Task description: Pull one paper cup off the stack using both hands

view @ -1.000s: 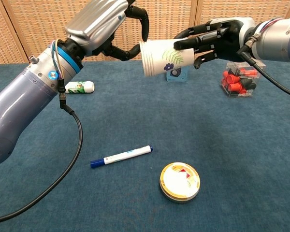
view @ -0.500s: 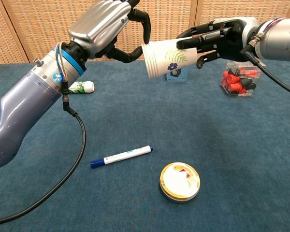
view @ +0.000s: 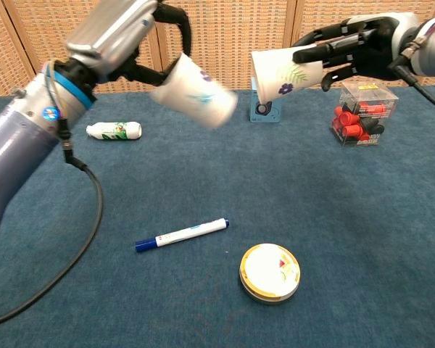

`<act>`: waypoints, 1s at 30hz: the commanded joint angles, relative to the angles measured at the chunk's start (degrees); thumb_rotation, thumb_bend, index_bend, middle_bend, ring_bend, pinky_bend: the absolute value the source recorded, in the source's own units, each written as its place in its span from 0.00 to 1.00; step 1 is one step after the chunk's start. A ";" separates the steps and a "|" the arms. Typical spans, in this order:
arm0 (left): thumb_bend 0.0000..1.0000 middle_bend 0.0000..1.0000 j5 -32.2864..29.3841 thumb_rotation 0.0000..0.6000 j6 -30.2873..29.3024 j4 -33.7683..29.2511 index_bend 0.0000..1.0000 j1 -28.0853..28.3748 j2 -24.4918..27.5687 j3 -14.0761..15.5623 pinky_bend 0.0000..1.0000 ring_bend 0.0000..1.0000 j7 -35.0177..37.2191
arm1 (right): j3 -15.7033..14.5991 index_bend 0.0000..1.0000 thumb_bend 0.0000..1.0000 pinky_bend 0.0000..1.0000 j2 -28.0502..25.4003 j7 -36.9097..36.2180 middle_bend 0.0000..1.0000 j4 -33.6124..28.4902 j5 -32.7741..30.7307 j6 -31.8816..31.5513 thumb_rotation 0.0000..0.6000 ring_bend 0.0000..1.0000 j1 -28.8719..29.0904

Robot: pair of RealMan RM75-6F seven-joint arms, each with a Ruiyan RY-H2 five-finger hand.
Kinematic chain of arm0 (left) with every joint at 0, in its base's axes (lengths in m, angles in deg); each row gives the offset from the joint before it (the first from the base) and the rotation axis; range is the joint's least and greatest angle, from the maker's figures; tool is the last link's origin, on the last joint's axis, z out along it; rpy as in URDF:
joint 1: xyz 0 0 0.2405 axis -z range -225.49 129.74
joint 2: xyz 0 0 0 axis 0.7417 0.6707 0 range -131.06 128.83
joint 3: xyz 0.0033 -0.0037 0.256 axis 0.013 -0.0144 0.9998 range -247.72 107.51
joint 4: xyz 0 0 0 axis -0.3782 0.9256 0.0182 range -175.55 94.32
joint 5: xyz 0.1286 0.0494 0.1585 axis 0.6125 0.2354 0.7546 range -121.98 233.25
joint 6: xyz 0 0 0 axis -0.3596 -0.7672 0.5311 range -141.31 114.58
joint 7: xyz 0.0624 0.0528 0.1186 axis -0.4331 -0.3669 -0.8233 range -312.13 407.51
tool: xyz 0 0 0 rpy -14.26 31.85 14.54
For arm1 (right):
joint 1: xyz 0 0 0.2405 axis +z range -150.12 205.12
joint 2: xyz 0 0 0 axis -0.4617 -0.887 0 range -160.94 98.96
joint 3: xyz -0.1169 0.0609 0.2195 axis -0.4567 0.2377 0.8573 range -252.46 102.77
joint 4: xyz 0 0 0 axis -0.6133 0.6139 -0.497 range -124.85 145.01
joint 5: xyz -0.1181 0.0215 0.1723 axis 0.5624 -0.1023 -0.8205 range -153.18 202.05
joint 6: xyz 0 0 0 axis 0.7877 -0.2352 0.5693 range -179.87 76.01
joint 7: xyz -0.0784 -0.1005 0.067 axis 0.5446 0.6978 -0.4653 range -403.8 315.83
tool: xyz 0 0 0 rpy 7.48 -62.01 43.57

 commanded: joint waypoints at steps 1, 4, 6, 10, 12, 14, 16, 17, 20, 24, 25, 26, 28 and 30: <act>0.57 0.00 -0.15 1.00 -1.55 -0.66 0.65 -1.68 1.84 0.54 0.00 0.00 1.04 | -0.37 0.52 0.60 0.67 -0.78 -0.02 0.56 0.35 0.32 -0.09 1.00 0.44 -0.70; 0.57 0.00 0.20 1.00 -2.89 -1.29 0.66 -3.67 4.62 1.58 0.00 0.00 2.00 | -1.20 0.52 0.60 0.67 -1.76 0.49 0.56 0.73 0.85 -0.42 1.00 0.44 -1.61; 0.57 0.00 0.43 1.00 -3.25 -1.91 0.66 -5.19 7.01 2.59 0.00 0.00 2.72 | -2.04 0.52 0.60 0.67 -2.22 1.34 0.56 0.96 1.53 -0.94 1.00 0.44 -2.15; 0.57 0.00 0.81 1.00 -0.50 -3.31 0.66 -9.11 16.11 6.33 0.00 0.00 4.34 | -6.33 0.52 0.60 0.67 -2.14 8.22 0.56 2.66 5.64 -4.23 1.00 0.44 -2.72; 0.57 0.00 1.49 1.00 2.52 -5.16 0.66 -9.60 20.21 8.38 0.00 0.00 4.77 | -7.84 0.52 0.60 0.67 -1.67 11.11 0.56 3.39 7.07 -5.61 1.00 0.44 -2.66; 0.57 0.00 2.36 1.00 5.41 -6.82 0.67 -9.83 24.33 10.42 0.00 0.00 5.37 | -9.54 0.52 0.60 0.67 -1.08 14.55 0.56 4.42 8.85 -7.27 1.00 0.44 -2.60; 0.57 0.00 2.72 1.00 8.46 -8.21 0.67 -10.08 27.39 12.18 0.00 0.00 6.31 | -11.28 0.52 0.60 0.67 -0.29 18.40 0.56 5.82 10.83 -9.35 1.00 0.44 -2.59; 0.57 0.00 2.80 1.00 9.07 -8.51 0.67 -10.13 27.93 12.52 0.00 0.00 6.41 | -11.64 0.51 0.60 0.67 -0.08 19.26 0.56 6.17 11.24 -9.83 1.00 0.44 -2.60; 0.57 0.00 2.98 1.00 12.94 -9.08 0.67 -10.34 29.66 14.45 0.00 0.00 6.59 | -13.83 0.52 0.60 0.67 1.03 24.12 0.56 8.35 13.76 -12.36 1.00 0.44 -2.70; 0.57 0.00 2.89 1.00 16.97 -8.95 0.67 -10.14 29.68 15.69 0.00 0.00 6.13 | -15.88 0.52 0.60 0.67 1.87 28.07 0.56 10.03 16.87 -15.04 1.00 0.44 -3.13; 0.57 0.00 2.79 1.00 17.76 -8.91 0.67 -10.08 29.44 15.82 0.00 0.00 6.06 | -16.33 0.52 0.60 0.67 1.99 29.01 0.56 10.43 17.69 -15.72 1.00 0.44 -3.23; 0.57 0.00 2.73 1.00 18.17 -8.86 0.67 -10.04 29.24 15.86 0.00 0.00 6.03 | -16.64 0.52 0.60 0.67 2.06 29.68 0.56 10.73 18.26 -16.19 1.00 0.44 -3.30; 0.57 0.00 2.72 1.00 18.84 -8.53 0.67 -9.93 28.64 15.90 0.00 0.00 5.78 | -17.42 0.52 0.60 0.67 2.20 31.37 0.56 11.43 19.61 -17.28 1.00 0.44 -3.48; 0.57 0.00 2.77 1.00 19.27 -8.08 0.66 -9.85 28.02 15.91 0.00 0.00 5.43 | -18.08 0.52 0.60 0.67 2.29 32.92 0.56 11.95 20.76 -18.27 1.00 0.44 -3.67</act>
